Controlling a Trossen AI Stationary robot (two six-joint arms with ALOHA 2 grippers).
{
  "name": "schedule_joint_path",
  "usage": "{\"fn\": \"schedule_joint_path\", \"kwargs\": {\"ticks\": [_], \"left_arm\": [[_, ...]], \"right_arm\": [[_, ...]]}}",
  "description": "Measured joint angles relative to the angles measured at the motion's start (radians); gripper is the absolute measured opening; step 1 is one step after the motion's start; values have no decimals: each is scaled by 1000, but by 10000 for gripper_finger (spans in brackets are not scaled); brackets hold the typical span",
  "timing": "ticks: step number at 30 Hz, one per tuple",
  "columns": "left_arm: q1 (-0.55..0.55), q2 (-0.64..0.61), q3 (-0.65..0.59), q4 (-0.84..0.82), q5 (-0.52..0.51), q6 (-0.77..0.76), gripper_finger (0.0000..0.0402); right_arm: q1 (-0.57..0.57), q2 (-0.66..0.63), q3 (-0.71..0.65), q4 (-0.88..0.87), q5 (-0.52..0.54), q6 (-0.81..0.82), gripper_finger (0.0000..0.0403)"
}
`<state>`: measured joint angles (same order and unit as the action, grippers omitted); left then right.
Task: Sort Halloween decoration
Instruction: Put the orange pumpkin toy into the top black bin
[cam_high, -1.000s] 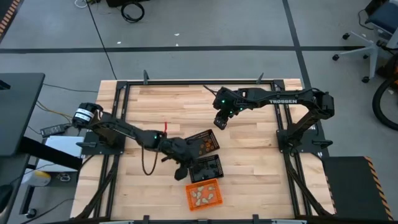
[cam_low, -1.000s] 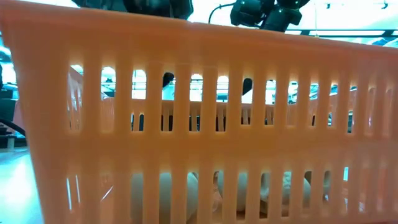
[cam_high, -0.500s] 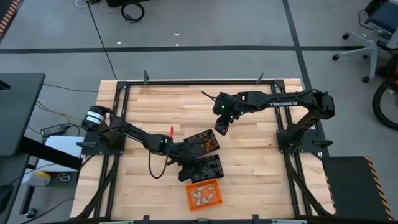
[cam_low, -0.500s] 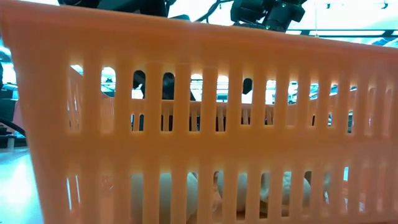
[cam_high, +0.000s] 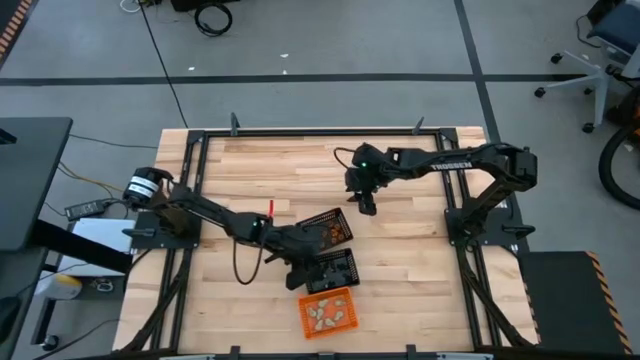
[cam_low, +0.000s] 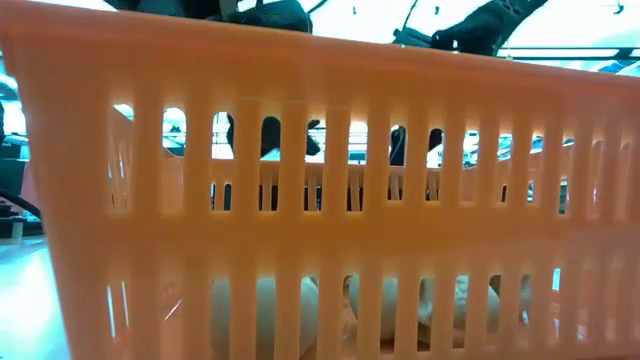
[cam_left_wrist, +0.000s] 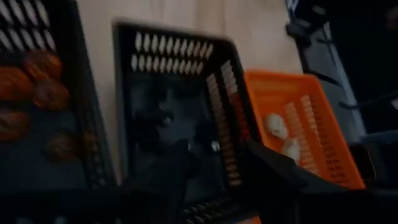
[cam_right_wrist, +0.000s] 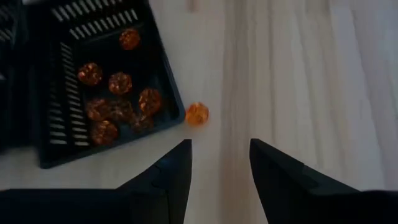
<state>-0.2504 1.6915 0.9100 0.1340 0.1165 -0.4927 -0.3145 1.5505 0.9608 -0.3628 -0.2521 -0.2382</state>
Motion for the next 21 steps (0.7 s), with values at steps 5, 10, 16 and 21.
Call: {"fn": "schedule_joint_path", "kwargs": {"ticks": [5, 10, 16, 21], "left_arm": [[13, -60, 0, -45, -110, 41, 153], [67, -105, 0, -66, -143, 42, 153], [169, -139, 0, -93, -213, 69, 153], [260, -138, 0, -102, -231, 47, 153]], "right_arm": [[-24, 0, -112, 171, -4, -125, 165], [-63, 3, -185, 253, -37, -123, 171], [-77, 27, -280, 461, -76, -66, 209], [-54, 100, -295, 591, -88, -39, 246]]}}
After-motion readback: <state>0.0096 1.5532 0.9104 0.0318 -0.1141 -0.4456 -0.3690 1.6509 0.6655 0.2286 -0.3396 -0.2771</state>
